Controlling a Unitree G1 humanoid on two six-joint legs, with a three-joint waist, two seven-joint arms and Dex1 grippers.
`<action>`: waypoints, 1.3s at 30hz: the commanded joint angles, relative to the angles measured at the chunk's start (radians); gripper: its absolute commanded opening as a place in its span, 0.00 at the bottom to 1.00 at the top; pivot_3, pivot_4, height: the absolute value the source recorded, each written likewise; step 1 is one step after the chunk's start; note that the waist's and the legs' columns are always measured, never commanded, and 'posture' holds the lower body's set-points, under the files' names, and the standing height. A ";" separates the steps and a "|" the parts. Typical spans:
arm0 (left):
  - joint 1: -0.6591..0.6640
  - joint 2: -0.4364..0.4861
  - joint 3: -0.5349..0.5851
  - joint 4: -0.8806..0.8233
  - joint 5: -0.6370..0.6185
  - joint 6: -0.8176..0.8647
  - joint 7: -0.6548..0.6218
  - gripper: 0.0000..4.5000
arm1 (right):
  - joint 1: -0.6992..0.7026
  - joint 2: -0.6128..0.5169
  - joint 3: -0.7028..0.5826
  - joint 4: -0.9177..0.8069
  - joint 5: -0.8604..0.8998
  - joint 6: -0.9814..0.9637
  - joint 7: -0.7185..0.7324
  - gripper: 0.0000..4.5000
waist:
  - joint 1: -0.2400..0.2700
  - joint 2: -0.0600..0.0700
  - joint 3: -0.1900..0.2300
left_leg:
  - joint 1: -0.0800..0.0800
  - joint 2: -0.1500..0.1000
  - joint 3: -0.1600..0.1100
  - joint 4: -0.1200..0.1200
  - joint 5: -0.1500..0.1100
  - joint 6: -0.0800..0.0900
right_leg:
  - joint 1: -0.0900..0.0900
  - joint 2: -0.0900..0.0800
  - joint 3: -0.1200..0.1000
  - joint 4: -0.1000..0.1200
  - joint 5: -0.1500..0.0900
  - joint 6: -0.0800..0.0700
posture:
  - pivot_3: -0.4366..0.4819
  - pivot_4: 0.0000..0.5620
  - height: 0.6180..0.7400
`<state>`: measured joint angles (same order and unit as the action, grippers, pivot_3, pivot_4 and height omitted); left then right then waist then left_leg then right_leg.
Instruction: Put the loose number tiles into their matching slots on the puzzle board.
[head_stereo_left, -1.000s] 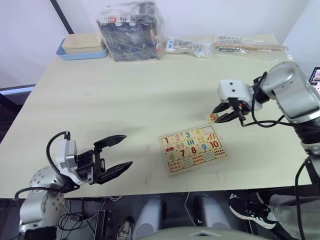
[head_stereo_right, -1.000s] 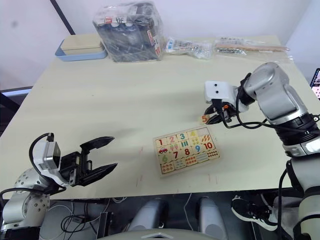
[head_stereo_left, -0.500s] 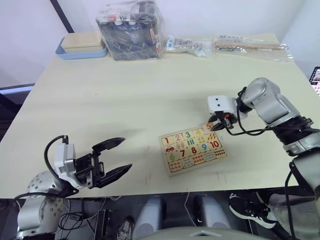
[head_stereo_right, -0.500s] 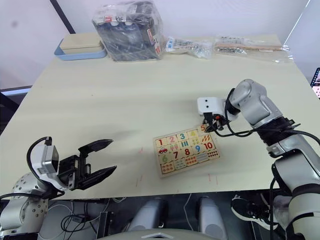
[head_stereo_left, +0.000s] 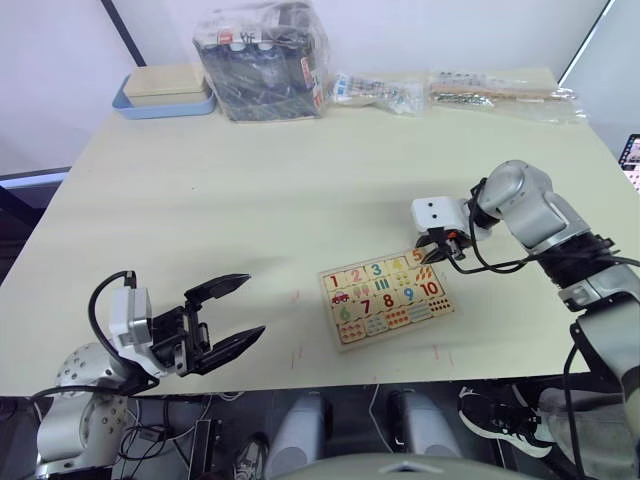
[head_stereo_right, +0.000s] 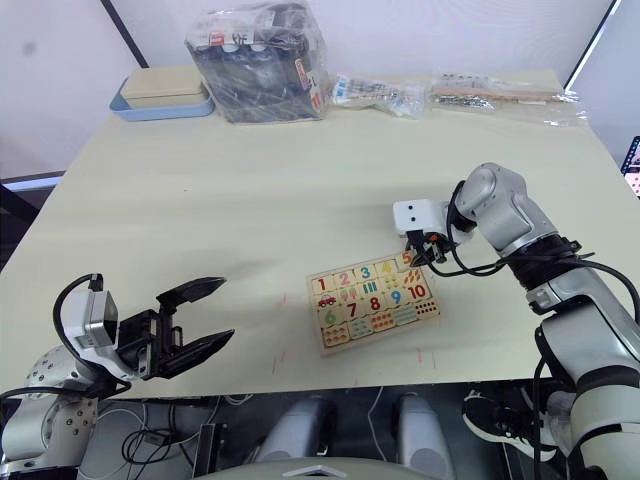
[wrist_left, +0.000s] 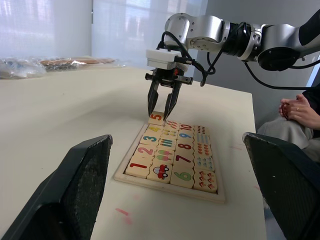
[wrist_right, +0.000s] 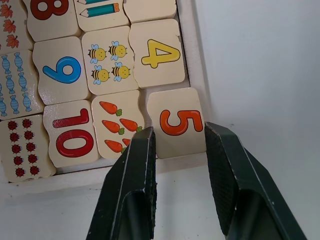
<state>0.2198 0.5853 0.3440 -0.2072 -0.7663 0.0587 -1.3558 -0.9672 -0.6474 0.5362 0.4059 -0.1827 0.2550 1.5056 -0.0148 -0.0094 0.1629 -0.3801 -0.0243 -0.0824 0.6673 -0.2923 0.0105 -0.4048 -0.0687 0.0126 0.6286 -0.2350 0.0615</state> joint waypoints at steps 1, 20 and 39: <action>0.000 0.004 0.006 -0.030 -0.005 -0.011 -0.001 1.00 | -0.007 0.001 -0.013 -0.017 0.002 -0.013 0.020 0.19 | 0.000 0.000 0.000 | 0.000 0.000 0.000 0.000 0.000 0.000 | 0.000 0.000 0.000 0.000 0.000 0.000 | 0.48 0.27 1.00; -0.009 0.000 0.007 -0.009 -0.001 -0.021 -0.010 1.00 | -0.018 0.018 -0.009 0.015 -0.013 -0.027 0.027 0.19 | -0.001 0.000 0.000 | 0.000 0.000 0.000 0.001 0.000 0.000 | 0.000 0.000 0.000 0.001 0.000 0.000 | 0.48 0.27 1.00; -0.013 0.000 0.004 -0.017 -0.001 -0.016 0.009 1.00 | -0.027 0.031 -0.005 0.020 -0.032 -0.015 0.044 0.19 | -0.001 0.000 0.000 | 0.001 0.000 0.000 0.001 0.000 0.000 | 0.000 0.001 0.000 0.003 0.000 0.000 | 0.48 0.27 1.00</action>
<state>0.2071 0.5845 0.3436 -0.2045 -0.7655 0.0501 -1.3490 -0.9785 -0.6203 0.5362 0.4339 -0.2124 0.2369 1.5394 -0.0157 -0.0094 0.1628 -0.3795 -0.0244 -0.0823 0.6684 -0.2922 0.0104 -0.4049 -0.0682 0.0129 0.6317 -0.2349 0.0616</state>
